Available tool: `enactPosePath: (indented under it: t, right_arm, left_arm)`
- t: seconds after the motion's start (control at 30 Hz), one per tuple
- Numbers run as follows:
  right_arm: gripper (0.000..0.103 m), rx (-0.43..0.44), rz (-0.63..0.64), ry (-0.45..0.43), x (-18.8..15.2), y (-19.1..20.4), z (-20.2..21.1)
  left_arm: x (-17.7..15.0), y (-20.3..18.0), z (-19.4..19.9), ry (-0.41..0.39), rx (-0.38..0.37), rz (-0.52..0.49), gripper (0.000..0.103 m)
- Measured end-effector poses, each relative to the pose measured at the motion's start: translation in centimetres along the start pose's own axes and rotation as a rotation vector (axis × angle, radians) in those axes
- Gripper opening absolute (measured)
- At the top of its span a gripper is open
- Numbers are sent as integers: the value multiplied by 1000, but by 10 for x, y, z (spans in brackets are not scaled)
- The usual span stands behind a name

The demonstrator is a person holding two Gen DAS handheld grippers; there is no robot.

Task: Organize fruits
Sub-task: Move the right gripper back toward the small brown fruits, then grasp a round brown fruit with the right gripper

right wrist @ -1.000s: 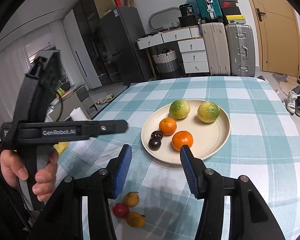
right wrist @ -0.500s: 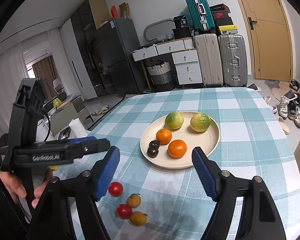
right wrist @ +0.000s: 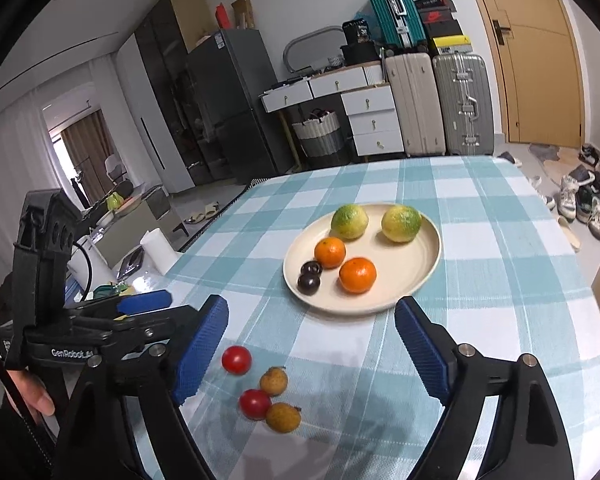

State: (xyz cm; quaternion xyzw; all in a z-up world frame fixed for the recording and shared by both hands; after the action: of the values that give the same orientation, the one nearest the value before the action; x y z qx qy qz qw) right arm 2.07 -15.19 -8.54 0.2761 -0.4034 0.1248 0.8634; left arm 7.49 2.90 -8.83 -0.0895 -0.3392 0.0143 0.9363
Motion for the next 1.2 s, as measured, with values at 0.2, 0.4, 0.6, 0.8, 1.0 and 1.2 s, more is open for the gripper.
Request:
enactPosePath:
  t: [0.2,0.4,0.6,0.8,1.0,1.2]
  right_arm:
    - [87,24,-45,79,-23,-6,-13]
    - [87,67,-45,121,-49,-3,-17]
    - [87,106,-34,182,-75,6,-22]
    - [87,111,-13,224,-88,11,-29]
    - [85,93,6,250,-90,14,-37]
    - [77,101,14,288,-93,14,-46]
  left_arm:
    - [-15,6,-2,8,8,9,102]
    - [-31,14,-7,22,14,2,102]
    - [-43,22,-13,50,13,24,102]
    - [-52,19,-19,71,3,12,102]
    - [-58,19,-19,76,3,-7,102]
    - [-59,27,-18,75,14,3,102]
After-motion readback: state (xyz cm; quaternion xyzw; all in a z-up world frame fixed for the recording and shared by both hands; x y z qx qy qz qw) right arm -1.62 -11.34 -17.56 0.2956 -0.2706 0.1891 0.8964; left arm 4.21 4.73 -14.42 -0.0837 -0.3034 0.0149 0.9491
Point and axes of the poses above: each gripper's, at about its wrist camera, not at the fingertips, and z roughly against the way its jaws point, y to its left, x to its top, the point moved 7 cm from there along -z, roughly the way its jaws point, and after that the axes turned 6 degrees about x, right-handed, at the moved point
